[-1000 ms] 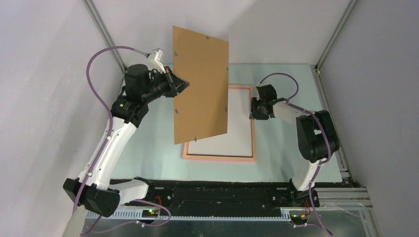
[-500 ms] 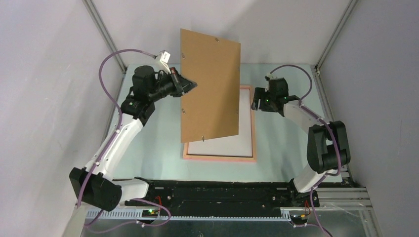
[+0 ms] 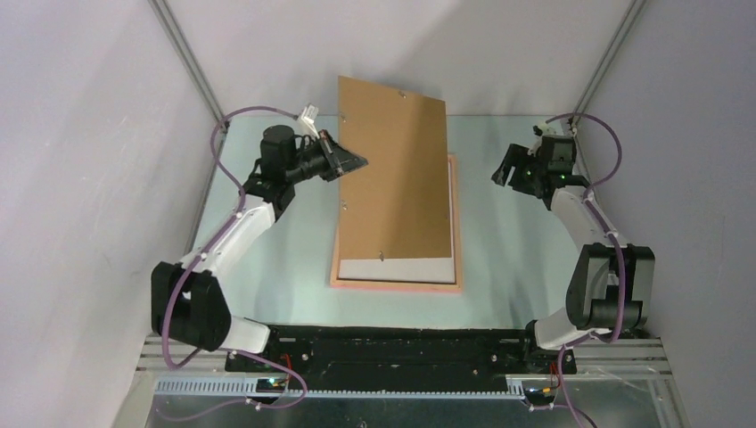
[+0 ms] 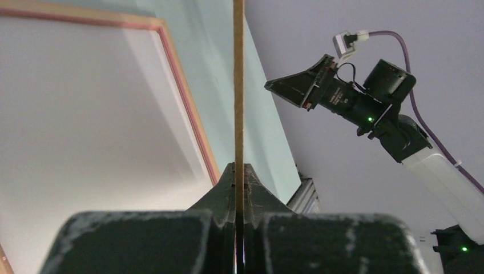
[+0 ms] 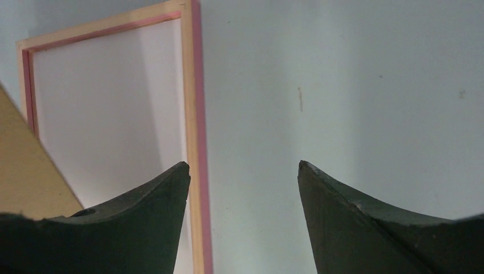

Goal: Put the photo into the frame

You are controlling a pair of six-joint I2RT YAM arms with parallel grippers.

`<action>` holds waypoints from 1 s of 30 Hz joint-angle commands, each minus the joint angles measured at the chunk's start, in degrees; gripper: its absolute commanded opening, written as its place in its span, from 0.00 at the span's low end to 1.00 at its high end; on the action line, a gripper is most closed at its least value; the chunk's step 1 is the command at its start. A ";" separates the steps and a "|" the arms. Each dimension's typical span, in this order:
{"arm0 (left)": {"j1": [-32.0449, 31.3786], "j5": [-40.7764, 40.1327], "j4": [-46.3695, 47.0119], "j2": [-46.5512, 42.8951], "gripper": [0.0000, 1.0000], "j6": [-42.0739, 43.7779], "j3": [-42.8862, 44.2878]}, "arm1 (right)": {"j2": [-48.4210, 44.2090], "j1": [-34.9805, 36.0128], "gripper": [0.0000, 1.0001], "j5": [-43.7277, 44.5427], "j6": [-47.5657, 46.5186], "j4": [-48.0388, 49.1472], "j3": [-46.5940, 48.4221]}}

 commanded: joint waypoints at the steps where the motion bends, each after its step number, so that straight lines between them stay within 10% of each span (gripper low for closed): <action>1: 0.77 5.65 10.68 3.11 0.00 -7.13 -0.36 | -2.55 -2.97 0.73 -4.40 -0.41 1.24 -1.28; 30: 2.57 11.57 11.97 19.44 0.00 -8.56 2.13 | -1.69 -6.74 0.69 -10.43 0.42 2.66 -4.07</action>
